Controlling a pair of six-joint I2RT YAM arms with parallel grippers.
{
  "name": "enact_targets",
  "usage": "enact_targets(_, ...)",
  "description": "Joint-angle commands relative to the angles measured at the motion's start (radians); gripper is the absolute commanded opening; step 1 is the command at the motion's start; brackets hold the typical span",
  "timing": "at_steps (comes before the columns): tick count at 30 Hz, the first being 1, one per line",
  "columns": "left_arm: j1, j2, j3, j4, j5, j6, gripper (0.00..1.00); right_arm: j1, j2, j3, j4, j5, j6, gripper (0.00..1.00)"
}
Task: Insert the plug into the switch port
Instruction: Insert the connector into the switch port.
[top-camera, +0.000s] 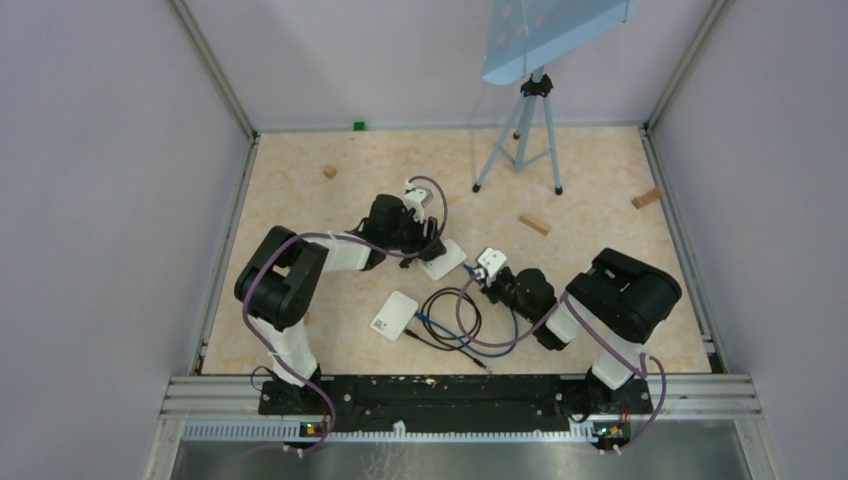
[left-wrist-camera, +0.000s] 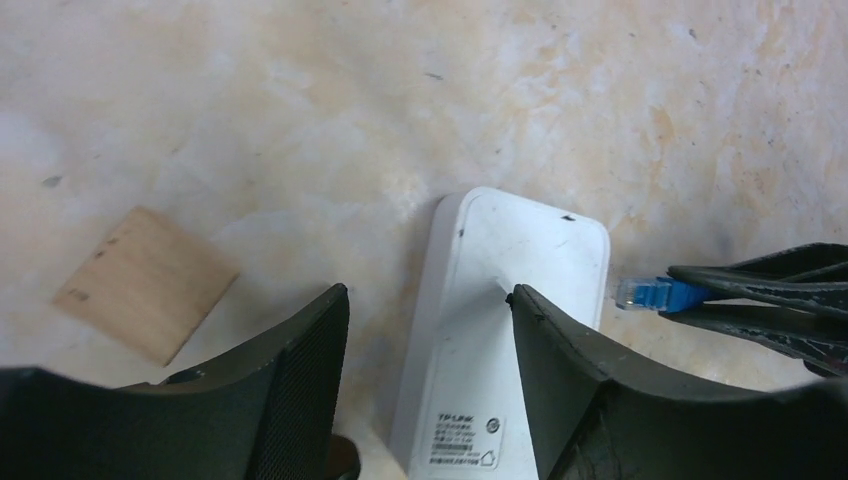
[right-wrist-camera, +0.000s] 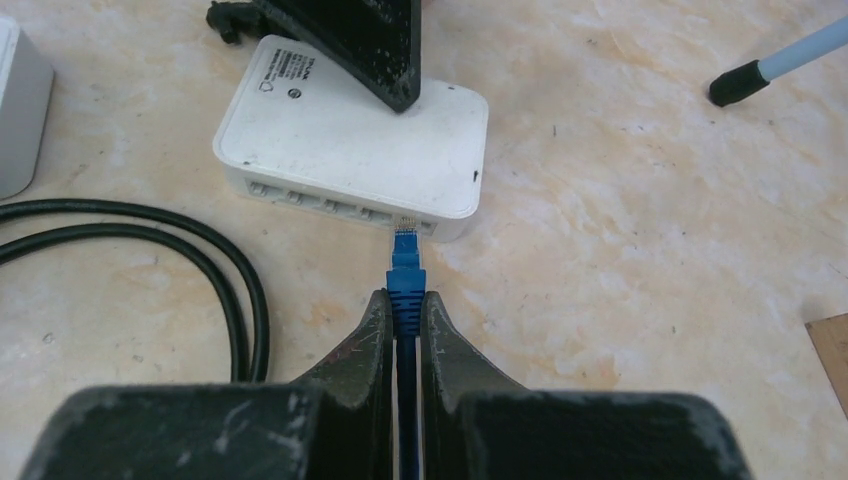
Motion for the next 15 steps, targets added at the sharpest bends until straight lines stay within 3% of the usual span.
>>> enact_targets(1,0.017,-0.065,-0.03,-0.022,-0.008,-0.019,0.67,0.038,-0.028,-0.036,0.093,-0.025,0.027,0.0)
enact_targets(15,0.019,-0.033,-0.037,-0.001,0.069,-0.037,0.62,0.072,0.011,0.032,-0.008,0.049,0.022,0.0)
